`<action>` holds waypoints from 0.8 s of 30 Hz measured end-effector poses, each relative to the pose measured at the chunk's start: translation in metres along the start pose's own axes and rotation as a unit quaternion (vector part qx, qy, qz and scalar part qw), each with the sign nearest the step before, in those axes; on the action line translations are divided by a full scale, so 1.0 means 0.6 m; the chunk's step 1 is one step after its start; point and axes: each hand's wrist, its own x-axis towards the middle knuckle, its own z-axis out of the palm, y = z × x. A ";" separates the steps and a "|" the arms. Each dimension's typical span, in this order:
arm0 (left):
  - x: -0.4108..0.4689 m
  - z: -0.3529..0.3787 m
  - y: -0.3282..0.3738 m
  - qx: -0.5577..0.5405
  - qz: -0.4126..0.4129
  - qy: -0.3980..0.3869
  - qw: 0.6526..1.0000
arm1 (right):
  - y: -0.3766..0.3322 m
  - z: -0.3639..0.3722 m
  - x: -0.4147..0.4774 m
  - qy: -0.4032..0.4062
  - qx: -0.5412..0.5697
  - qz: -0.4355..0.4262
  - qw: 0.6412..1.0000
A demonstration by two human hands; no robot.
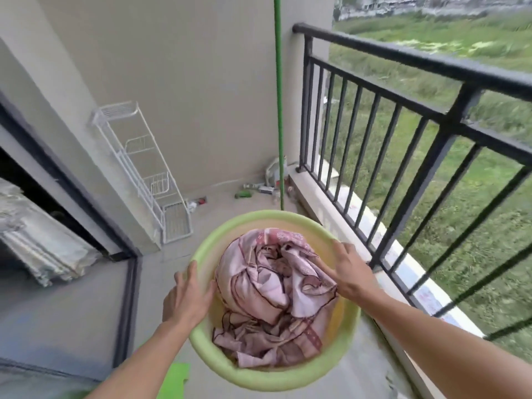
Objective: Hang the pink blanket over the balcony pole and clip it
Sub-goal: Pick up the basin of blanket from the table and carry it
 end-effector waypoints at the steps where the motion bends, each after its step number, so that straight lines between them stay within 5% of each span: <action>1: 0.037 0.003 -0.005 -0.001 -0.006 -0.005 1.000 | -0.013 0.012 0.036 -0.008 -0.001 0.002 1.000; 14: 0.570 0.027 -0.036 0.013 0.047 -0.075 0.996 | -0.169 0.182 0.440 -0.063 0.058 0.119 0.989; 24: 0.880 0.144 0.039 0.065 0.132 -0.175 0.974 | -0.134 0.321 0.644 -0.075 0.101 0.234 0.964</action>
